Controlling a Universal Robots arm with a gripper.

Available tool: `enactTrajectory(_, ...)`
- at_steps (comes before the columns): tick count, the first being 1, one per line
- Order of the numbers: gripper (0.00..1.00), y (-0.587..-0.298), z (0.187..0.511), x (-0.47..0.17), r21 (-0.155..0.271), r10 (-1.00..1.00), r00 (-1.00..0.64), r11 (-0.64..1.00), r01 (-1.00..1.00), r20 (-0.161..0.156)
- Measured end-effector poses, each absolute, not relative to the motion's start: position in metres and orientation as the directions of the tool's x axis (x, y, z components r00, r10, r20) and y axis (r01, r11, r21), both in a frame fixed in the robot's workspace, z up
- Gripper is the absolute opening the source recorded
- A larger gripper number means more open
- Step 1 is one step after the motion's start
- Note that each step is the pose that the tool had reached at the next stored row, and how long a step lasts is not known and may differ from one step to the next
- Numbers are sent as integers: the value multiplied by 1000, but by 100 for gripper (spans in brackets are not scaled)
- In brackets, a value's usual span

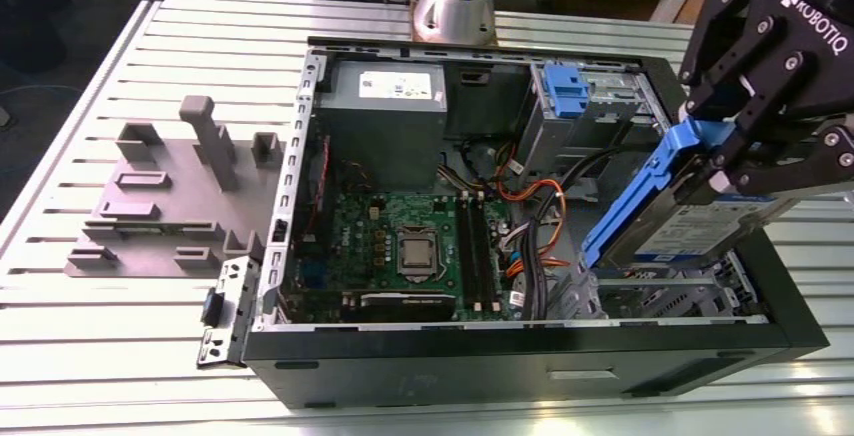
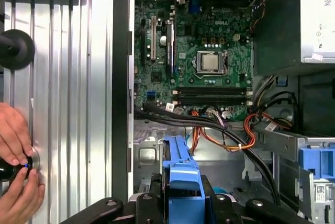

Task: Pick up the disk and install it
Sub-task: 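Insert the disk into the insertion slot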

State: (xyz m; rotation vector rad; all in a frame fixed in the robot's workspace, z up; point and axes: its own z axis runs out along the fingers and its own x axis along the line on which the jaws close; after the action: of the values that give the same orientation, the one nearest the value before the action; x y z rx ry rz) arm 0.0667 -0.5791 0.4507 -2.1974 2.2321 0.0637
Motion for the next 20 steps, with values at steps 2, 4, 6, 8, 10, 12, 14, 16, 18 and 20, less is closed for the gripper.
enactTrajectory(2, 36, -579, 450, 70, 23, -999, -16, 15, -1000, -35)
enactTrajectory(4, 36, -579, 449, 73, 23, -999, -16, 15, -1000, -35)
enactTrajectory(6, 36, -579, 449, 75, 23, -999, -16, 15, -1000, -35)
enactTrajectory(8, 36, -579, 448, 75, 23, -999, -16, 15, -1000, -35)
enactTrajectory(10, 36, -579, 447, 76, 23, -999, -16, 15, -1000, -35)
enactTrajectory(12, 36, -579, 446, 76, 23, -999, -16, 15, -1000, -35)
enactTrajectory(14, 36, -579, 445, 76, 23, -999, -16, 15, -1000, -35)
enactTrajectory(16, 36, -579, 444, 76, 23, -999, -16, 15, -1000, -35)
enactTrajectory(18, 36, -579, 444, 76, 23, -999, -16, 15, -1000, -36)
enactTrajectory(20, 36, -579, 443, 77, 23, -999, -16, 15, -1000, -38)
